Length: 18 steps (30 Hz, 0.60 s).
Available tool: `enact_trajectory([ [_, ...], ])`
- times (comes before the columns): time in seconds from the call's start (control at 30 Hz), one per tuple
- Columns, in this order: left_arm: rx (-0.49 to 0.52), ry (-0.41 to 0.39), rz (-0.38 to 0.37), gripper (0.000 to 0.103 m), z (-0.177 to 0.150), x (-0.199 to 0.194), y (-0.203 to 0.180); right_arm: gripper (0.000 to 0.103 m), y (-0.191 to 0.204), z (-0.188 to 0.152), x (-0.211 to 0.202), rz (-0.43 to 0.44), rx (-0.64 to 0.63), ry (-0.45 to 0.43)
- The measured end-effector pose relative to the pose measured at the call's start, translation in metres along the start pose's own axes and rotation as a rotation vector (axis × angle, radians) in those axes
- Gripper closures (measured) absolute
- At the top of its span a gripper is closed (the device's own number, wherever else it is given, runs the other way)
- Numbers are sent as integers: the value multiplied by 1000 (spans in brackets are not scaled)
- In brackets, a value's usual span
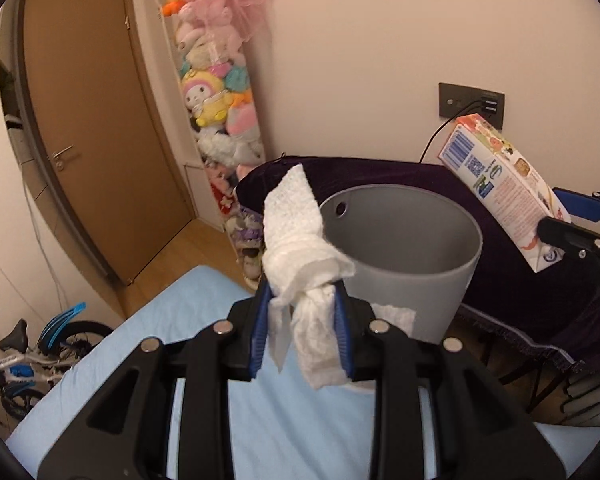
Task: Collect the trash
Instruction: 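Carry the carton and tissue over to the grey bin, then open both grippers to drop the carton and tissue into the bin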
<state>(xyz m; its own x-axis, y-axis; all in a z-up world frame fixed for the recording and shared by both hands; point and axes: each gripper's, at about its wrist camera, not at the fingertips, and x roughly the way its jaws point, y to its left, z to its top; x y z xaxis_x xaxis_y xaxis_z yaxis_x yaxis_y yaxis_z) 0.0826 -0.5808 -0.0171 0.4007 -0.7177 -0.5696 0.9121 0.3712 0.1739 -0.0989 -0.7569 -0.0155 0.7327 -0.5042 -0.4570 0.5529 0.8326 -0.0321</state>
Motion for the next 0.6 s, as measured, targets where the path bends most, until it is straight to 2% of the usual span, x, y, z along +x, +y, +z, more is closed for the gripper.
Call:
enact_trajectory([
  [0.23,58,-43,-74,73,51,39,-41,58,-37,24,28,-55,3,17],
  [0.43,71,-13,-128,71,62,77,-58,58,-47,30,65,-38,24,38],
  [0.5,69,15,-167,68,61,90,-56,52,-45,31,76,-31,23,47],
  [0.53,68,36,-186,65,62,96,-54,43,-45,30,83,-30,24,58],
  [0.6,60,64,-201,35,60,104,-53,41,-44,32,92,-22,33,64],
])
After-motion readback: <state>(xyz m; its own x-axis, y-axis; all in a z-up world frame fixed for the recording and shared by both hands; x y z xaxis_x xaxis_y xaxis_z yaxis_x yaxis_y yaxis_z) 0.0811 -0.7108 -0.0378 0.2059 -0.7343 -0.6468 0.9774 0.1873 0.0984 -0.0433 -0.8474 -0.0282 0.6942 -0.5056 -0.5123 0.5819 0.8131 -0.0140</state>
